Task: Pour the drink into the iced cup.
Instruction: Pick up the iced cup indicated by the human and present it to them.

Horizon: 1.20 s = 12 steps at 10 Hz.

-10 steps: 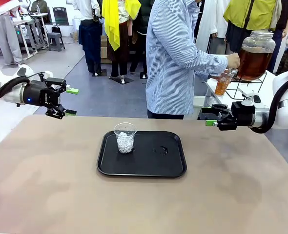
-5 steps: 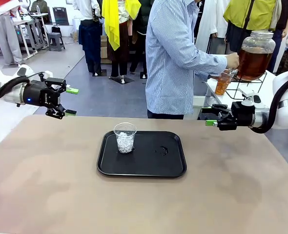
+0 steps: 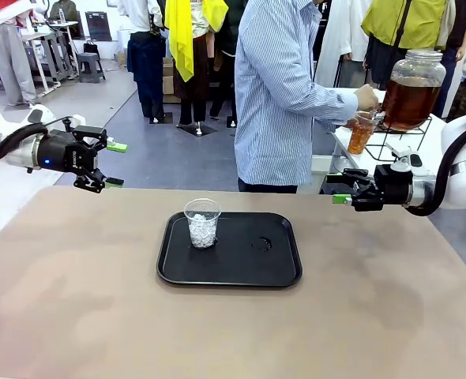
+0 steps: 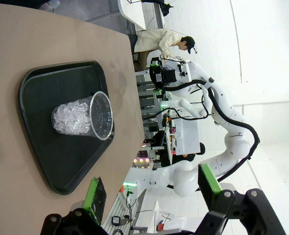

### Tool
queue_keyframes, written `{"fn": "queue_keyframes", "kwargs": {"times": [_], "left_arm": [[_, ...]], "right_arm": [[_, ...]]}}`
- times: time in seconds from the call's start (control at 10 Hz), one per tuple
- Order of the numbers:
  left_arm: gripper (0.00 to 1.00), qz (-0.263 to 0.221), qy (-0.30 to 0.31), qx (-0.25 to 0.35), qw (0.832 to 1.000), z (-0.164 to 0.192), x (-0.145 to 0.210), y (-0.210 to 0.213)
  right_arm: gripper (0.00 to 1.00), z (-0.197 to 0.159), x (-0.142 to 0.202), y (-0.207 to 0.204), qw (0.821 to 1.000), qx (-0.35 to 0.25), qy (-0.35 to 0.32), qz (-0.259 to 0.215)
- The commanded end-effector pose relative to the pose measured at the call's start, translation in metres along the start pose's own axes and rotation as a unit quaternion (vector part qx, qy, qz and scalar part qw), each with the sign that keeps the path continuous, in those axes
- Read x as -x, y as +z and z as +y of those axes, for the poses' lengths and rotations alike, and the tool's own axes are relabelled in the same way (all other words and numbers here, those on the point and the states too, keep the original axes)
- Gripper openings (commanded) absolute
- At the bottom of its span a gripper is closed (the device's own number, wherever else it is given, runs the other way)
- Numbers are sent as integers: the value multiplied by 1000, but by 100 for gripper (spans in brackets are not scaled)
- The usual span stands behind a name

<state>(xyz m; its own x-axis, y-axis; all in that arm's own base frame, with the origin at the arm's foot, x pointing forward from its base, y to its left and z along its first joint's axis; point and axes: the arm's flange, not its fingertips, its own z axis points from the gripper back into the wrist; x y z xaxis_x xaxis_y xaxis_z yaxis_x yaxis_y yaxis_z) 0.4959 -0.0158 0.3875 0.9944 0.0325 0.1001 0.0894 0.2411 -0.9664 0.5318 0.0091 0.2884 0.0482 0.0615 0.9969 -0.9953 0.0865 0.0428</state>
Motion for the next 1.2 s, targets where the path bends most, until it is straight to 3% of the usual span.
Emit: {"fn": "queue_keyframes", "kwargs": {"times": [0.0,1.1], "left_arm": [[100,-5,0,5,1000,-2,0,0],[100,-5,0,5,1000,-2,0,0]], "right_arm": [[100,-2,-3,-2,1000,-1,2,0],[100,-2,-3,-2,1000,-1,2,0]]}}
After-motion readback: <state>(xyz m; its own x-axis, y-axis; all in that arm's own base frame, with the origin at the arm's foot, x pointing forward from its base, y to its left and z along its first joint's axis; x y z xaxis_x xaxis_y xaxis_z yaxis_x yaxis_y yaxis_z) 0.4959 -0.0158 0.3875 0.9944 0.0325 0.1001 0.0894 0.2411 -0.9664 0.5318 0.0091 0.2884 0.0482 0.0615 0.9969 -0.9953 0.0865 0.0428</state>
